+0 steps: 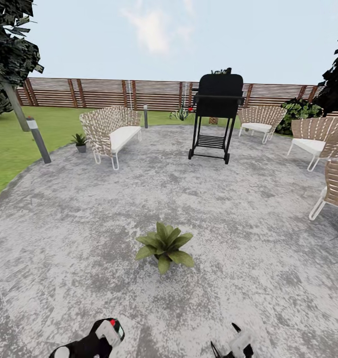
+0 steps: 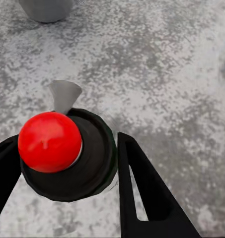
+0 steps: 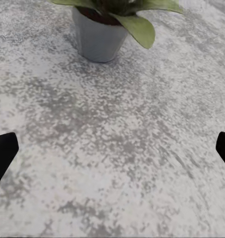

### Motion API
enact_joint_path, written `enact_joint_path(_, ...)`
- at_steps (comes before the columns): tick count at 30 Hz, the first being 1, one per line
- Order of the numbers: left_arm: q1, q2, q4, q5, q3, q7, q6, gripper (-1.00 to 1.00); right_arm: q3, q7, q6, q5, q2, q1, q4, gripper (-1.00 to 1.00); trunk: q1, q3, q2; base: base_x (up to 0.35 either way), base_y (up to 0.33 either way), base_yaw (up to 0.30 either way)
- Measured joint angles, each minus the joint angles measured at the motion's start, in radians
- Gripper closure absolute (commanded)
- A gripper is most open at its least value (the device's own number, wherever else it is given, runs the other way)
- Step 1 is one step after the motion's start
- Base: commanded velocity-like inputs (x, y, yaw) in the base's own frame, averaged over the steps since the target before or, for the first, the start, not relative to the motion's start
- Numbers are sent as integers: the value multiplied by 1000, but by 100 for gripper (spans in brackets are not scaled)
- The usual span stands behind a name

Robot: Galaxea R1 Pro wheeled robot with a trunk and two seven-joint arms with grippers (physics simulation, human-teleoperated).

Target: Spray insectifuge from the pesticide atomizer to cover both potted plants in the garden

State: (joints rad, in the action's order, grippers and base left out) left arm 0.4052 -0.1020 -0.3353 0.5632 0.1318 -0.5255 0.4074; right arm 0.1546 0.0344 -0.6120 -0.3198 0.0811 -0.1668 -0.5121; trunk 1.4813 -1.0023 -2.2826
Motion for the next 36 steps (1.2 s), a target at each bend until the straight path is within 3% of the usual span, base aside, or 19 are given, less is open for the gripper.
enact_joint_path(2,38,1,0,73,1,-98,-47,100,0,70,35,-78,-1,-31,-4,-100,0,0,0,0,0,0)
enact_joint_path(3,68,3,-1,115,2,-174,-90,100,0,138,68,-110,-1,-60,-5,-100,0,0,0,0,0,0)
enact_joint_path(4,88,3,-3,138,2,-223,-115,100,0,192,93,-122,-2,-82,-5,-100,0,0,0,0,0,0)
enact_joint_path(8,155,5,-7,184,-1,-369,-161,100,0,393,177,-140,-2,-163,-6,-100,0,0,0,0,0,0)
enact_joint_path(13,246,12,-7,317,-28,-564,-198,100,0,616,234,-143,-2,-252,-10,-100,0,0,0,0,0,0)
enact_joint_path(20,256,14,-5,382,-32,-596,-211,100,2,677,237,-145,-7,-275,-11,-100,0,0,0,0,0,0)
enact_joint_path(21,255,14,-5,390,-33,-597,-212,100,6,679,237,-146,-11,-275,-11,100,0,0,0,0,0,0)
enact_joint_path(26,253,14,-5,422,-32,-598,-212,100,38,685,238,-144,-22,-276,-39,100,0,0,0,0,0,0)
enact_joint_path(31,252,17,-5,429,-32,-598,-211,100,45,770,241,-148,-80,-277,-89,100,0,0,0,0,0,0)
enact_joint_path(34,252,19,-6,455,-30,-598,-210,100,47,783,241,-151,-98,-281,-99,100,0,0,0,0,0,0)
enact_joint_path(36,253,29,-6,468,-29,-598,-210,100,47,794,242,-178,-113,-292,-101,100,0,0,0,0,0,0)
